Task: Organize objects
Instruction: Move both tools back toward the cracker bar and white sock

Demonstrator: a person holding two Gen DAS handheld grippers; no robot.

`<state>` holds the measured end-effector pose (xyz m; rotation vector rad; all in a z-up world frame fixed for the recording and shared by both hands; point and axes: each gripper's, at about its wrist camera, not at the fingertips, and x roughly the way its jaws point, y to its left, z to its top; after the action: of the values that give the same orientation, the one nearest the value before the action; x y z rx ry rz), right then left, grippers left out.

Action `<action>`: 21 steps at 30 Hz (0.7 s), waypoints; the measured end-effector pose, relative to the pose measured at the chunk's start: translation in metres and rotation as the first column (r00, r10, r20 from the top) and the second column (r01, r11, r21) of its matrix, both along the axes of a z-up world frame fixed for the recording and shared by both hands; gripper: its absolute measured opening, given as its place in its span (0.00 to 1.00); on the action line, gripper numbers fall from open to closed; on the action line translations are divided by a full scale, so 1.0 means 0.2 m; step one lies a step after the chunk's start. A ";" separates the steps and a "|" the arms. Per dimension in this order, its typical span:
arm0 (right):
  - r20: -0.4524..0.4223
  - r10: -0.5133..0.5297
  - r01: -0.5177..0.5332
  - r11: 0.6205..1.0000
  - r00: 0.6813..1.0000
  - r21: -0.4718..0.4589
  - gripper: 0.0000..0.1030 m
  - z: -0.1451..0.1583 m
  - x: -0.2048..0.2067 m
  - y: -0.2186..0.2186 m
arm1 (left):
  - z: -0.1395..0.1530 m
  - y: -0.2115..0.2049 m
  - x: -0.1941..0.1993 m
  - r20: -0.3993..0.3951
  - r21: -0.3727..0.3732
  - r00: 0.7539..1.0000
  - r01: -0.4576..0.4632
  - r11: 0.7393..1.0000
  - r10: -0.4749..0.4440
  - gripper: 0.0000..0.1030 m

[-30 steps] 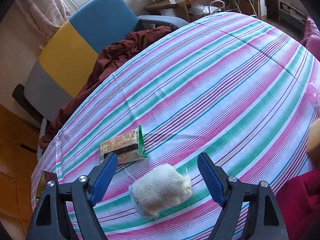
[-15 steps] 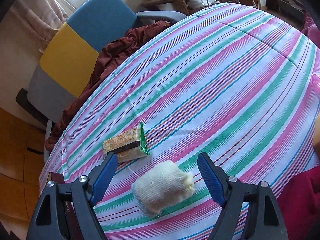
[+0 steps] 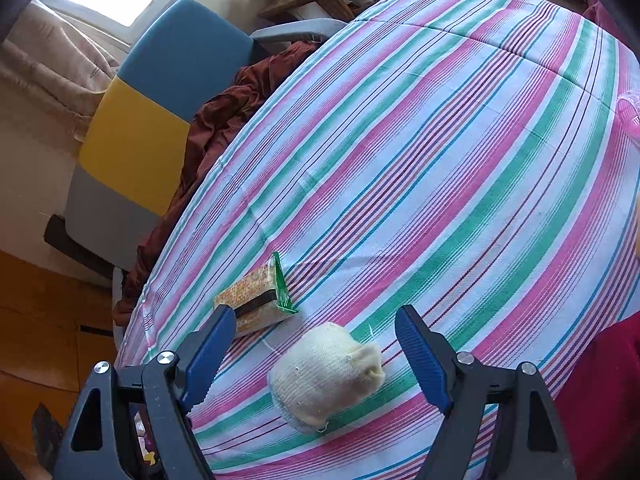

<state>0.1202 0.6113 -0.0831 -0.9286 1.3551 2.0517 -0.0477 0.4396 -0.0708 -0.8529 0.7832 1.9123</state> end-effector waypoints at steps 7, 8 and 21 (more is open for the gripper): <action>-0.045 0.003 -0.005 0.999 0.999 -0.039 0.81 -0.01 0.02 0.01 | -0.13 0.29 -0.03 -0.032 -0.114 0.976 0.208 0.971 -0.213 0.89; -0.048 0.003 -0.005 0.999 0.999 -0.044 0.81 -0.01 0.02 0.02 | -0.14 0.33 -0.04 -0.038 -0.126 0.971 0.229 0.965 -0.236 0.89; -0.082 -0.011 0.004 0.996 0.997 -0.086 0.81 -0.04 0.02 0.05 | -0.25 0.62 -0.14 0.044 -0.110 0.944 0.329 0.938 -0.327 0.84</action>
<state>0.1250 0.6205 -0.0913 -0.8820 1.4976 2.0608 -0.0758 0.5634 -0.1206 -0.7599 0.9646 1.5705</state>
